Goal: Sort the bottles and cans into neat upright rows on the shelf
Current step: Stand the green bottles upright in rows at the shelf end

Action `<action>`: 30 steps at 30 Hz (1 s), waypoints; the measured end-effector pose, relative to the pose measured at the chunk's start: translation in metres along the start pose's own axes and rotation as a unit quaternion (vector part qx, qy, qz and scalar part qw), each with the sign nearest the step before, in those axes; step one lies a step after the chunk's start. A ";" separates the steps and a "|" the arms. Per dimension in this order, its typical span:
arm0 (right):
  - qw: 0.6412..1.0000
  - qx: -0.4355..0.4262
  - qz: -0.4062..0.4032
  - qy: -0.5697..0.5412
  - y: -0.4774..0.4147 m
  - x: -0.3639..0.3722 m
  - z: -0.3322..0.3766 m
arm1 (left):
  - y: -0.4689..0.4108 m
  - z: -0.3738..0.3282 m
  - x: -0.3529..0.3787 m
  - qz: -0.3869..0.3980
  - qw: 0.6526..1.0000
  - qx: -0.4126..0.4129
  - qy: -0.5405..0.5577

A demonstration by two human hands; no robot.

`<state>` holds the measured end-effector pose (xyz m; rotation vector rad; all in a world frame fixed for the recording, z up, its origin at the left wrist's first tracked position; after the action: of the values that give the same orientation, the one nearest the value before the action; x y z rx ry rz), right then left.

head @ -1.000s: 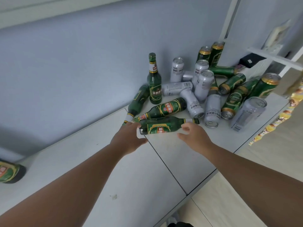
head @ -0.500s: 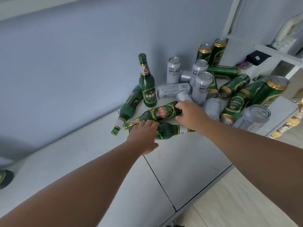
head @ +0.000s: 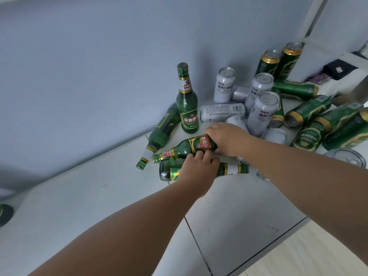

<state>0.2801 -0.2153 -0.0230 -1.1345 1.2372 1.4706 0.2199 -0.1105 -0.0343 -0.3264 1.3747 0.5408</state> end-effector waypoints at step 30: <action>0.997 0.019 0.013 0.076 -0.007 0.011 0.015 | 0.036 0.022 -0.018 -0.075 0.994 0.069 0.049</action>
<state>0.2832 -0.1988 -0.0337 -1.2275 1.3834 1.3937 0.2169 -0.0722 -0.0094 -0.3445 1.4619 0.3077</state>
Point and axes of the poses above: each hand's wrist, its own y-axis away from the middle knuckle, its own x-axis out of the palm, z = x × y, the point moved 7 cm from there along -y, towards the middle knuckle, and after that the axes turned 2 degrees about -y, right-handed, at the moved point
